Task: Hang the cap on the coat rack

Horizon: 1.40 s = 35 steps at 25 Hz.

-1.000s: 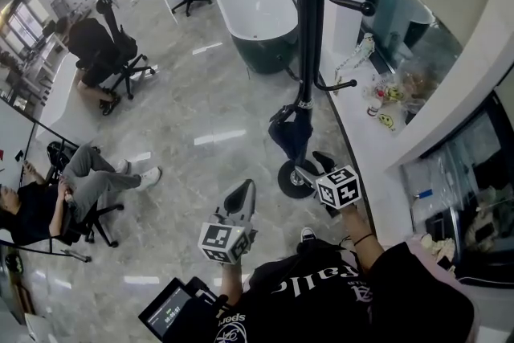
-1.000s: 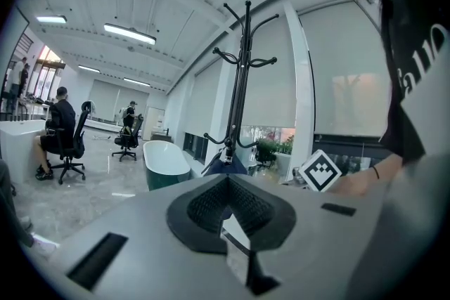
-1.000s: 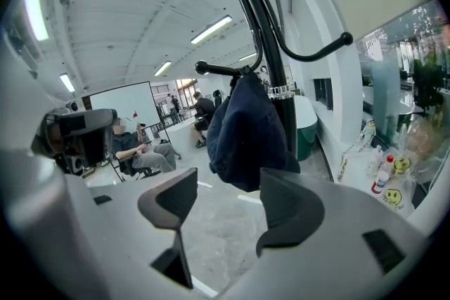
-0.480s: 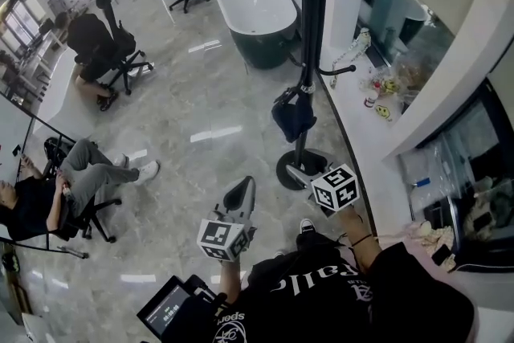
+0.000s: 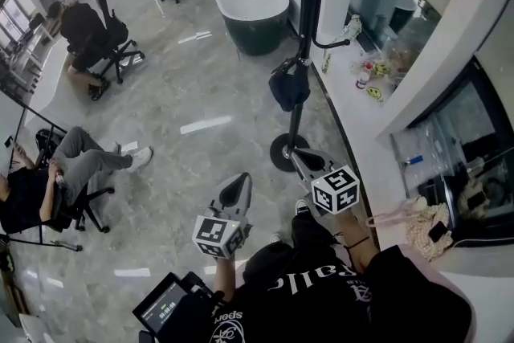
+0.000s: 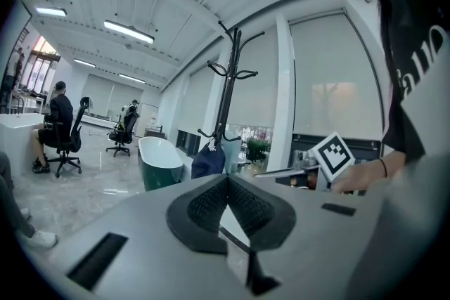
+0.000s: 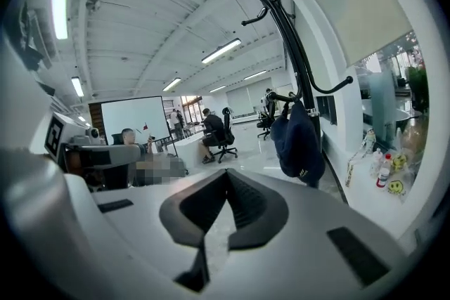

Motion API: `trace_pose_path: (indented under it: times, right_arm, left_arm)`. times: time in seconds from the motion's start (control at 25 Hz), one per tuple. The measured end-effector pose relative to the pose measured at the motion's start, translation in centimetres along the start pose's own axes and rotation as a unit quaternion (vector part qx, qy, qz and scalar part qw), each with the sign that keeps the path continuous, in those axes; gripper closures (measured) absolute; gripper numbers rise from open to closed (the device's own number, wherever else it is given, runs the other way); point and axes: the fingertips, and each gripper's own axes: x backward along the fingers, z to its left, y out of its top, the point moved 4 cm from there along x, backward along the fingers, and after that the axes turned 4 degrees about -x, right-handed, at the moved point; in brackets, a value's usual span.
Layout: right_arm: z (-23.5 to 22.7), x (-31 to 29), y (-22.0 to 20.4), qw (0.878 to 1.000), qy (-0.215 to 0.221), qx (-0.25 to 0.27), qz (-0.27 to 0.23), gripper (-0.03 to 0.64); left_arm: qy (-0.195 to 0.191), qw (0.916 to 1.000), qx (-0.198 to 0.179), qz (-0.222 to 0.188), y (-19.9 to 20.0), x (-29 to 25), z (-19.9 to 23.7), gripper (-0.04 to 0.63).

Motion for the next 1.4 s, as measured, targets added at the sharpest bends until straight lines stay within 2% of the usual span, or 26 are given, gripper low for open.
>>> trace_pose_path:
  times: [0.16, 0.44, 0.8, 1.0, 1.4]
  right_arm:
    - [2.2, 2.4, -1.7, 1.000, -0.015, -0.022, -0.005, 0.601]
    - [4.6, 6.1, -3.3, 1.000, -0.018, -0.013, 0.000, 0.601]
    - [4.0, 11.5, -4.0, 1.000, -0.009, -0.009, -0.016, 0.601]
    - [3.3, 17.4, -4.7, 1.000, 0.000, -0.005, -0.019, 0.601]
    - [1.0, 29.6, -9.9, 0.999, 0.033, -0.009, 0.002, 0.601]
  left_arm:
    - [-0.012, 0.9999, 0.008, 0.007, -1.6, 2.6, -1.2, 0.598]
    - [-0.033, 0.9994, 0.013, 0.001, -2.9, 4.4, -3.6, 0.598]
    - [-0.044, 0.9990, 0.001, -0.004, -2.4, 4.0, -9.4, 0.598]
    - [-0.033, 0.9994, -0.003, -0.008, -2.0, 4.2, -15.0, 0.598]
    - [-0.025, 0.9995, 0.011, 0.018, -6.2, 5.7, -30.1, 0.598]
